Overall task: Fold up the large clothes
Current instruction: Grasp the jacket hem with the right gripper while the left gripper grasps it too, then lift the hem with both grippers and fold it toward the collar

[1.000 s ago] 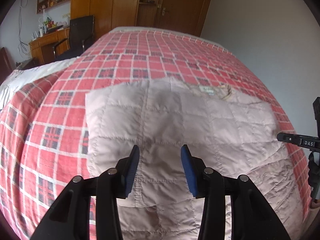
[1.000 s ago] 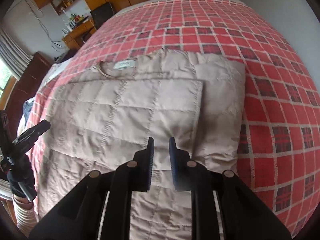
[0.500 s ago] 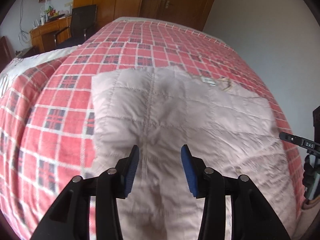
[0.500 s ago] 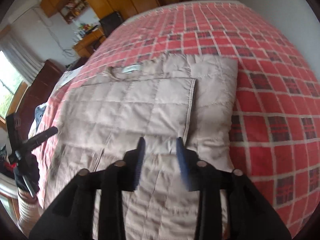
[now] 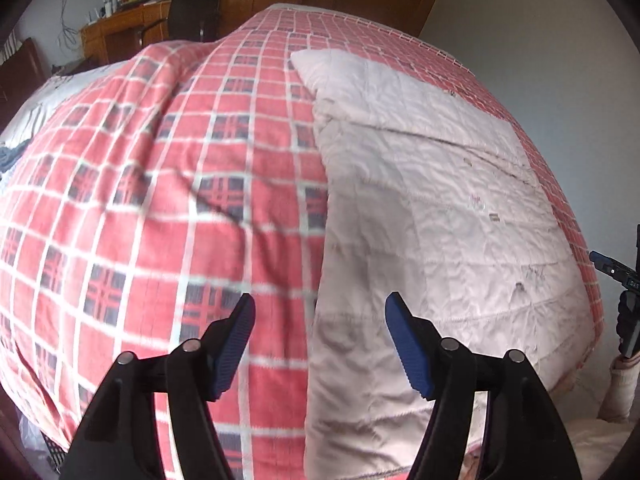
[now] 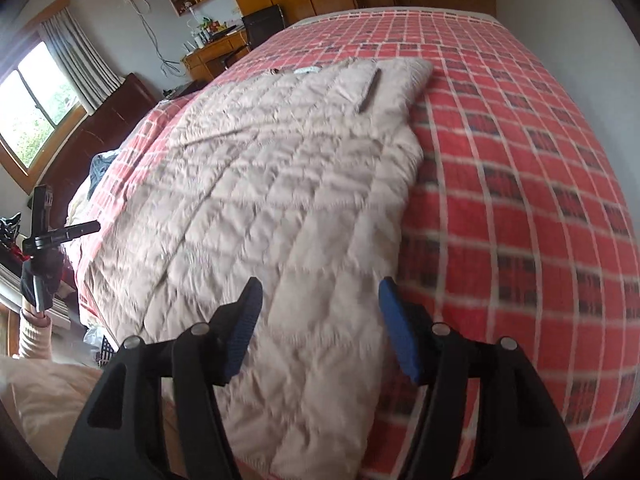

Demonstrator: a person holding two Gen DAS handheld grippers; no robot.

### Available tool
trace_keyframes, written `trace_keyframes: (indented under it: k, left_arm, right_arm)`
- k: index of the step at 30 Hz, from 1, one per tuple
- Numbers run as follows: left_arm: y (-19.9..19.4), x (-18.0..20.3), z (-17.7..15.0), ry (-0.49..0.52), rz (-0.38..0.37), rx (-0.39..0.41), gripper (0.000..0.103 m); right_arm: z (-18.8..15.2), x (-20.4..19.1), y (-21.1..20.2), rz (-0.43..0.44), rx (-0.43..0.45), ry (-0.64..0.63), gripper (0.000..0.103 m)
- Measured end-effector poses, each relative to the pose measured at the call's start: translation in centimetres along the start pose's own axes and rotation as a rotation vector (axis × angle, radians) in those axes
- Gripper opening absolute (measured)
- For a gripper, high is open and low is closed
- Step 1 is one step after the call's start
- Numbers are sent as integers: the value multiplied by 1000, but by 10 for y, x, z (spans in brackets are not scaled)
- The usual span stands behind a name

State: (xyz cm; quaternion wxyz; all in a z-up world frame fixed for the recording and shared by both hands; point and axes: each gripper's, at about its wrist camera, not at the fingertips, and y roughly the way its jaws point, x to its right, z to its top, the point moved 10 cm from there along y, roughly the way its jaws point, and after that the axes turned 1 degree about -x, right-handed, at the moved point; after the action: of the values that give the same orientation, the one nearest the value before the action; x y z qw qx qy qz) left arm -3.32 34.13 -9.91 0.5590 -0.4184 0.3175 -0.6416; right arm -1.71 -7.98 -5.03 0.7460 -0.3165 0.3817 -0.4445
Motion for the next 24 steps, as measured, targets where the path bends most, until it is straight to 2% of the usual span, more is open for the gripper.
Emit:
trace_keyframes:
  k: [3,5,9,13,15,17,18,19,20,21,22,24]
  left_arm:
    - [0,-4,-30,-20,-15,-29,68]
    - [-3,-2,-45,-33,-50,-43,68]
    - [-3,4,-63,-21,-70,-51,68]
    - [9,7,-77,-33,-80,-99,68]
    - [11,9,-78,-24,-71,-95,70]
    - [11,12,-79,-25,-83,-97,68]
    - [10,14,-80,-33,-98,-99,60]
    - [10,18,-80,-39,-120,-107,45]
    - [10,20,-81,-43,-133,-116,39]
    - [9,21,-81,-44,-126,-113,35]
    - [9,22,-80,-42,-128,-108,26]
    - [7,23,-78,-62,-161,-100,18]
  right_arm:
    - [-24,3,-4,-7,-26,21,63]
    - [-38,6,-4,-8,-47,35,64]
    - [-68,10,2,5,-106,66,64]
    - [-88,8,12,13,-146,78,62]
    - [-95,2,18,31,-164,77,51]
    - [-99,-2,22,7,-164,51,43]
    - [-99,-5,23,8,-162,42,34]
    - [-99,-9,22,20,-160,44,29]
    - [-98,-12,21,37,-154,51,19]
    - [-97,-14,20,39,-145,52,16]
    - [-96,-15,18,34,-137,48,14]
    - [-92,-18,15,38,-117,53,11]
